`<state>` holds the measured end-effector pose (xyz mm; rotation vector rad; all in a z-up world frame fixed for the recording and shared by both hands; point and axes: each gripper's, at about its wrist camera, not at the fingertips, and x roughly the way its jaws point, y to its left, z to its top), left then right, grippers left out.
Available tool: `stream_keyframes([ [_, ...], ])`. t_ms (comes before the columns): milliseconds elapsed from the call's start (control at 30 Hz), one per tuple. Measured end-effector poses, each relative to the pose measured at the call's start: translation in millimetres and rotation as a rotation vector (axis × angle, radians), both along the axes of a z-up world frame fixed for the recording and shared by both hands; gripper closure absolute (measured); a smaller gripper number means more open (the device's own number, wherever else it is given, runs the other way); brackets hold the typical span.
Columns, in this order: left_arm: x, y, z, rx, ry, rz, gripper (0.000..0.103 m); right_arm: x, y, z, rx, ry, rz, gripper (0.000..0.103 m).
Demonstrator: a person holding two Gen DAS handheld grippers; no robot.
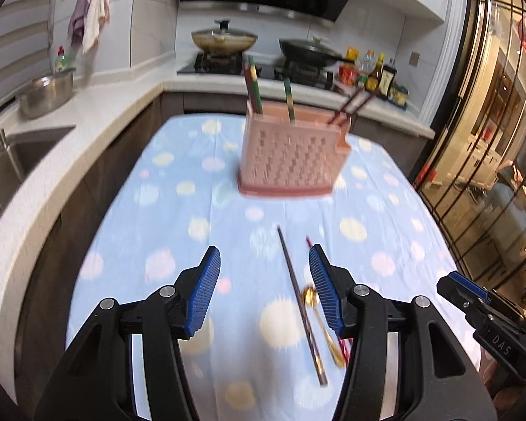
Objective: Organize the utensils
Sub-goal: 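Withdraw both open grippers from the holder back over the remaining utensils, then grasp the dark brown chopstick with the left gripper while the right grasps a red chopstick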
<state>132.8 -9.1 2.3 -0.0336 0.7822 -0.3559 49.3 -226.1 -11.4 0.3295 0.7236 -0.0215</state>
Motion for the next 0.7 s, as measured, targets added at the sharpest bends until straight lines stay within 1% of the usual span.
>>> stream_keyframes([
  [167, -25.8, -5.4, -34.1, 0.032, 0.065, -0.014, 0.053, -29.0, 18.8, -36.7, -0.038, 0.078, 0.021, 0.076],
  [233, -34.6, -7.4, -45.1, 0.044, 0.085, -0.020, 0.053, -35.9, 25.0, -48.1, -0.053, 0.101, 0.031, 0.076],
  [367, -50.9, -11.9, -65.7, 0.068, 0.118, -0.036, 0.053, -44.9, 33.2, -71.8, -0.052, 0.139, 0.050, 0.076],
  [533, -64.5, -14.6, -87.5, 0.095, 0.151, -0.045, 0.053, -44.8, 37.1, -88.7, -0.058, 0.167, 0.061, 0.076],
  [633, -68.2, -16.9, -95.1, 0.117, 0.161, -0.054, 0.053, -41.6, 38.4, -93.1, -0.058, 0.174, 0.065, 0.076],
  [700, -69.4, -17.5, -97.7, 0.111, 0.169, -0.060, 0.053, -39.7, 38.4, -95.0, -0.051, 0.177, 0.067, 0.076],
])
